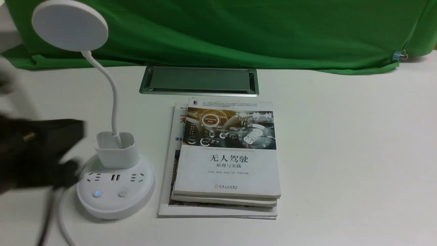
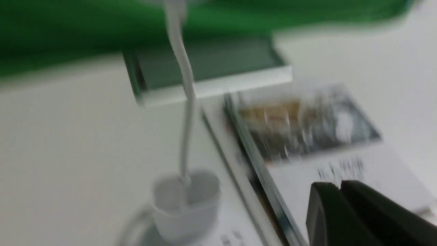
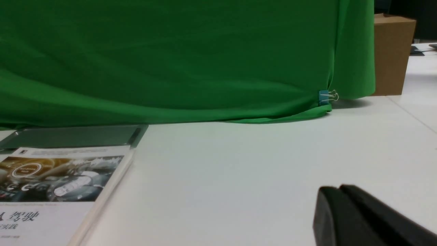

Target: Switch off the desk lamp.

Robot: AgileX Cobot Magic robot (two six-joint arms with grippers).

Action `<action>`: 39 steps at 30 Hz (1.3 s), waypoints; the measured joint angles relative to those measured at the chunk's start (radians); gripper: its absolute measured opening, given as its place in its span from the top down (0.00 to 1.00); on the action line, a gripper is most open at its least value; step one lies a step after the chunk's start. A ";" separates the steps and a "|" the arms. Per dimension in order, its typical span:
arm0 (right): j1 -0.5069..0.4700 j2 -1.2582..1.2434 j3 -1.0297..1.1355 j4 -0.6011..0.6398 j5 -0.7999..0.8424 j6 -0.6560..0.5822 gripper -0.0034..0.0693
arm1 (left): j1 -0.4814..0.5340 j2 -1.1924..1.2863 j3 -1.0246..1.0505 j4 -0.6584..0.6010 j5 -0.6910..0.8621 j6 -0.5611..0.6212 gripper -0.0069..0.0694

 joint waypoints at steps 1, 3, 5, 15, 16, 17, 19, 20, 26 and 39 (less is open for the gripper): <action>0.000 0.000 0.000 0.000 0.000 0.000 0.90 | 0.000 -0.047 0.029 0.008 -0.023 0.003 0.88; 0.000 0.000 0.000 0.000 0.000 0.000 0.90 | 0.000 -0.162 0.133 0.015 -0.080 0.007 0.88; 0.000 0.000 0.000 0.000 0.000 0.000 0.90 | 0.000 -0.248 0.194 0.016 -0.099 0.007 0.88; 0.000 0.000 0.000 0.000 0.000 0.000 0.90 | 0.000 -0.392 0.377 0.021 -0.097 0.011 0.88; 0.000 0.000 0.000 0.000 0.000 0.000 0.90 | 0.000 -0.392 0.402 0.021 -0.097 0.011 0.88; 0.000 0.000 0.000 0.000 0.000 0.000 0.90 | 0.000 -0.391 0.414 0.021 -0.097 0.011 0.88; 0.000 0.000 0.000 0.000 0.000 0.000 0.90 | 0.000 -0.391 0.446 0.021 -0.097 0.011 0.88; 0.000 0.000 0.000 0.000 0.000 0.000 0.90 | 0.000 -0.391 0.461 0.021 -0.104 0.011 0.88; 0.000 0.000 0.000 0.000 0.000 0.000 0.90 | 0.000 -0.424 0.545 0.052 -0.129 0.015 0.88; 0.000 0.000 0.000 0.000 -0.001 0.000 0.90 | 0.000 -0.630 0.546 0.084 -0.129 0.042 0.88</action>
